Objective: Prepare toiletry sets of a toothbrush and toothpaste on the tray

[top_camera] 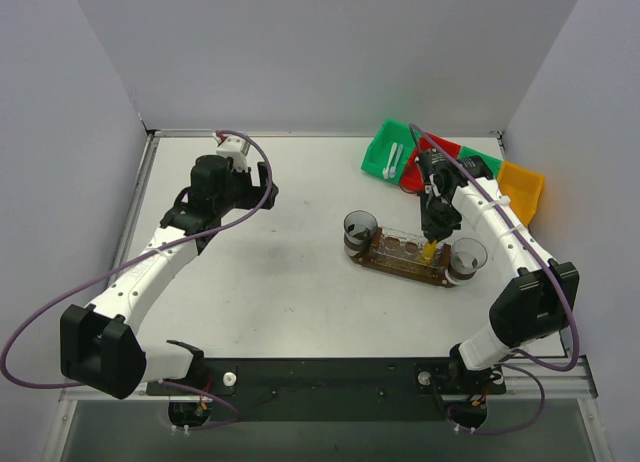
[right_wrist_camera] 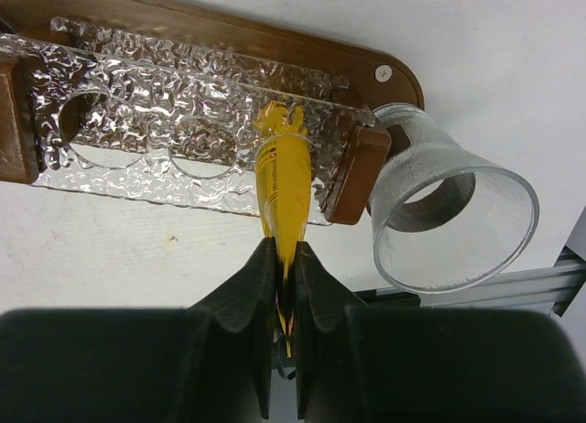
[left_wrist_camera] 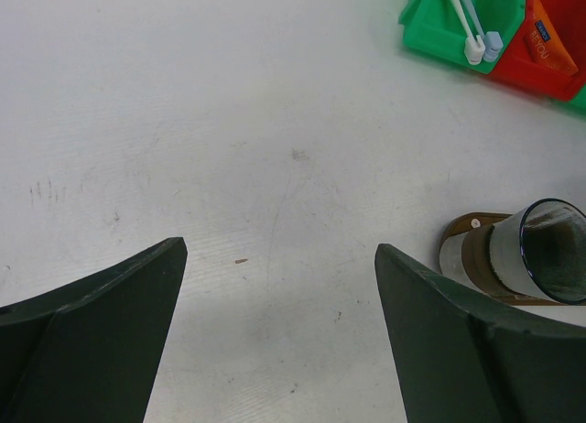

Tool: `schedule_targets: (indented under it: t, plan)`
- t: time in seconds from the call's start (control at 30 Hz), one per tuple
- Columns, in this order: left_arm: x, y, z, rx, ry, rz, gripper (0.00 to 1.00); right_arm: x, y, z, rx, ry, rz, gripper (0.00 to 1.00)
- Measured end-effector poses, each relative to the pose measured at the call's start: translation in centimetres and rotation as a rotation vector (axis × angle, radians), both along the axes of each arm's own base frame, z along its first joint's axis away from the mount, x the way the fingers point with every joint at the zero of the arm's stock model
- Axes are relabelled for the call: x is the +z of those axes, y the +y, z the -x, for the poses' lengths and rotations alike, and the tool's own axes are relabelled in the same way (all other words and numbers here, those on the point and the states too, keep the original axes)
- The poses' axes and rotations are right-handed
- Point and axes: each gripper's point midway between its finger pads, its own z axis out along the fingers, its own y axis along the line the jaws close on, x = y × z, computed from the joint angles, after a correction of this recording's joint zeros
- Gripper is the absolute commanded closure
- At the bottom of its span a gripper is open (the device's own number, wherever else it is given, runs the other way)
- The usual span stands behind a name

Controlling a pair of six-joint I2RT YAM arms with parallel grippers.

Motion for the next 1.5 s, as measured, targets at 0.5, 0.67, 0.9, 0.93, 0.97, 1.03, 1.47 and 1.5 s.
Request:
schedule_targets:
  t: [0.5,0.67,0.9,0.93,0.97,1.03,1.47,1.5]
  plan:
    - [0.0,0.0,0.0,0.0,0.0,0.0,0.05,-0.7,0.0,0.3,-0.005,0.009,0.001,0.62]
    - [0.0,0.0,0.0,0.0,0.0,0.0,0.05,-0.6,0.0,0.2,-0.009,0.006,-0.002,0.57]
    - [0.0,0.1,0.0,0.001,0.0,0.0,0.05,0.2,0.2,-0.4,-0.015,-0.021,-0.01,0.46]
    - [0.0,0.1,0.0,0.002,0.0,0.0,0.05,0.4,0.2,-0.5,-0.016,-0.029,-0.012,0.46]
    - [0.0,0.1,0.0,0.001,0.0,0.0,0.05,0.6,0.3,-0.7,-0.017,-0.038,-0.015,0.46]
    - [0.0,0.0,0.0,-0.001,0.0,0.001,0.05,1.2,0.4,-1.1,-0.023,-0.059,-0.023,0.47]
    - [0.6,0.3,-0.6,0.0,-0.003,0.011,0.05,6.1,0.5,-5.0,-0.034,-0.241,-0.075,0.59]
    - [0.6,0.5,-0.7,0.005,-0.002,0.011,0.05,6.4,0.4,-5.6,-0.036,-0.259,-0.079,0.6]
